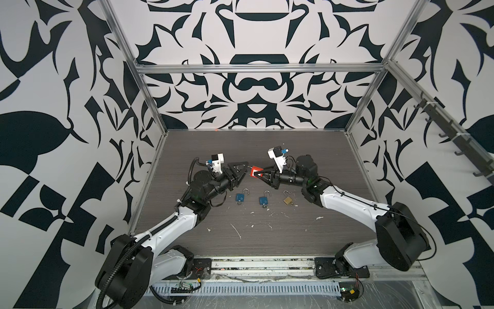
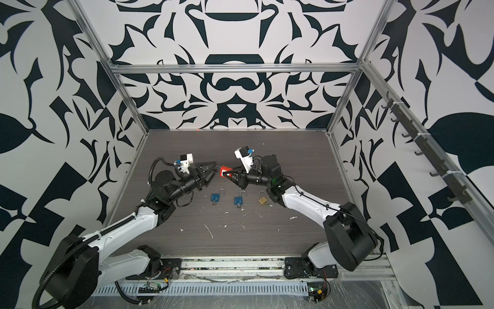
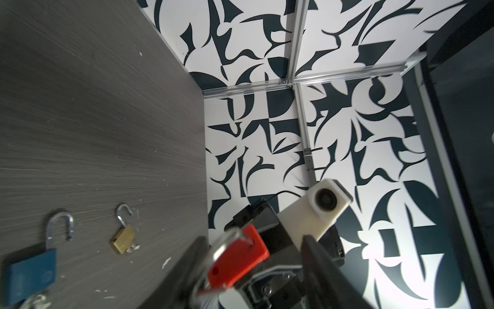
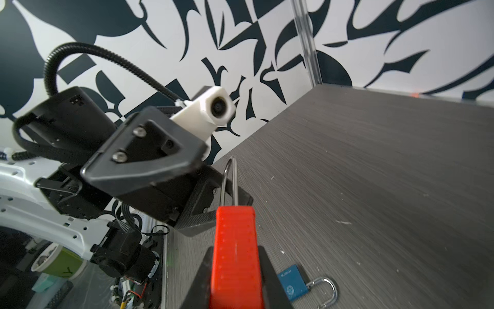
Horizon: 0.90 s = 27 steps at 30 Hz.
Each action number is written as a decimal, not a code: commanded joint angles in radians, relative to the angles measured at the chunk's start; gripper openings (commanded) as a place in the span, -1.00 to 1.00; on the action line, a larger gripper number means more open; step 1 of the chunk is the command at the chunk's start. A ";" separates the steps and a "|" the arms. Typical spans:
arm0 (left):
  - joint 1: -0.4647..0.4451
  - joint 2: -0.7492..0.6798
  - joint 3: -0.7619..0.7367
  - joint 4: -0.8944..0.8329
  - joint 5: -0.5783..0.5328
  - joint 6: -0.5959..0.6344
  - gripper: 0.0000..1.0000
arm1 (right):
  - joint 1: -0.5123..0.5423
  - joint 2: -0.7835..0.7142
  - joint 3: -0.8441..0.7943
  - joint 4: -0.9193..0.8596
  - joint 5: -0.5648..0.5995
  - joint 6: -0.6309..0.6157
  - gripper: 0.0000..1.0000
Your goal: Lock with the key
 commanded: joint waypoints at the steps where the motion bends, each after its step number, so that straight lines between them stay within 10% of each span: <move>1: 0.042 -0.094 0.035 -0.219 0.037 0.246 0.99 | -0.087 -0.039 0.076 -0.079 -0.156 0.189 -1.00; 13: 0.073 -0.279 -0.085 -0.203 0.147 0.582 0.97 | -0.151 -0.056 0.080 -0.376 -0.465 0.302 -1.00; 27: 0.053 -0.015 -0.135 0.295 0.311 0.470 0.73 | -0.149 -0.096 -0.003 -0.265 -0.495 0.467 -1.00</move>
